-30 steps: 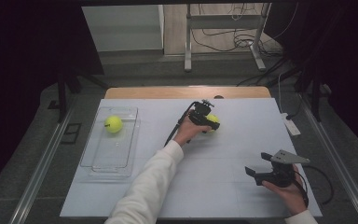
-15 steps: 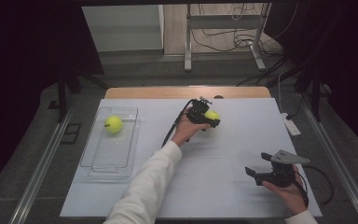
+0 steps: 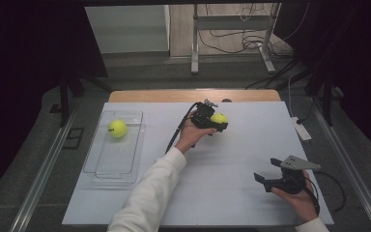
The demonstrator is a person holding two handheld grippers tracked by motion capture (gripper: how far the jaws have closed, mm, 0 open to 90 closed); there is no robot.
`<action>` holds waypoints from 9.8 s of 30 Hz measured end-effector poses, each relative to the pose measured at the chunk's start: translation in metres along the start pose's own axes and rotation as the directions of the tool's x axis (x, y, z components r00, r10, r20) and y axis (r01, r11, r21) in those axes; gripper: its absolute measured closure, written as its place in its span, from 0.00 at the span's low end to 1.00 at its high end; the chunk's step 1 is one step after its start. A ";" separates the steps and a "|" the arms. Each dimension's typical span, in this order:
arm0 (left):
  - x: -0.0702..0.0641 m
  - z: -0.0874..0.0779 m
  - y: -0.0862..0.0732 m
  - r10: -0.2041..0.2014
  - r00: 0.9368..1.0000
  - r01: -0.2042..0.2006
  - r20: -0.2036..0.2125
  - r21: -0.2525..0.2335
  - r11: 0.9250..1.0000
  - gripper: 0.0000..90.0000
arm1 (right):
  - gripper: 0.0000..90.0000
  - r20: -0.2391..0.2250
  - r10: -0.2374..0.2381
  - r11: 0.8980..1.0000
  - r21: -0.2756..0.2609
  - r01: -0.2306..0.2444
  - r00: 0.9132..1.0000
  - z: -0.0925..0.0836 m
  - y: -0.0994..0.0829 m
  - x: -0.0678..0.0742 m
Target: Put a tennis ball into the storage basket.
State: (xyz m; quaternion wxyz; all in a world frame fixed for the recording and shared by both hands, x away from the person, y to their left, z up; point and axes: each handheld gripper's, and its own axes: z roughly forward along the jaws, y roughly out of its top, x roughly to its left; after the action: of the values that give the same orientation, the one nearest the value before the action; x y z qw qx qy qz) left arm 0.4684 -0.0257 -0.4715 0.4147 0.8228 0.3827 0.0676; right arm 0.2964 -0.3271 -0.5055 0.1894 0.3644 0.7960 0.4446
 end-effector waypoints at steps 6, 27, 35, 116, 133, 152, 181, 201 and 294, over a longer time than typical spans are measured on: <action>0.000 -0.004 -0.001 0.004 1.000 -0.004 0.005 -0.014 1.000 0.30 | 0.10 0.002 0.000 1.000 0.002 0.000 1.000 0.000 0.000 0.000; -0.012 -0.021 0.002 0.013 0.999 -0.009 0.051 -0.080 0.997 0.30 | 0.10 0.000 0.001 1.000 -0.003 -0.001 1.000 0.000 0.000 0.000; -0.014 -0.030 0.000 0.025 0.998 -0.020 0.052 -0.101 0.995 0.30 | 0.10 0.000 0.001 1.000 -0.003 -0.001 1.000 0.000 0.000 0.000; -0.020 -0.121 -0.032 0.081 0.996 -0.072 0.025 -0.233 0.970 0.30 | 0.11 0.011 -0.009 1.000 0.008 0.009 1.000 0.001 0.000 0.004; -0.018 -0.132 -0.043 0.088 0.996 -0.085 0.001 -0.240 0.967 0.30 | 0.11 0.015 -0.010 1.000 0.010 0.010 1.000 0.000 0.000 0.004; -0.009 -0.144 -0.054 0.063 0.998 -0.066 -0.019 -0.251 0.966 0.30 | 0.11 0.015 -0.013 1.000 0.014 0.012 1.000 0.001 0.000 0.004; 0.006 -0.160 -0.066 0.041 0.998 -0.052 -0.047 -0.266 0.962 0.30 | 0.11 0.019 -0.009 1.000 0.023 0.008 1.000 0.002 -0.002 0.004; 0.016 -0.176 -0.076 0.022 0.997 -0.041 -0.074 -0.268 0.962 0.29 | 0.11 0.023 -0.008 1.000 0.025 0.008 1.000 0.002 -0.003 0.004; 0.103 -0.274 -0.181 -0.278 0.897 0.178 -0.344 -0.294 0.939 0.29 | 0.11 0.019 -0.028 0.999 0.030 0.027 0.999 0.005 -0.001 0.006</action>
State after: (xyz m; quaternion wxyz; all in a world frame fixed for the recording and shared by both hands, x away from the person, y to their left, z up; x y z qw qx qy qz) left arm 0.3189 0.2832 -0.4478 0.4397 0.6827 0.5384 0.2250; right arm 0.2952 -0.3205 -0.5086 0.1980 0.3605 0.8054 0.4267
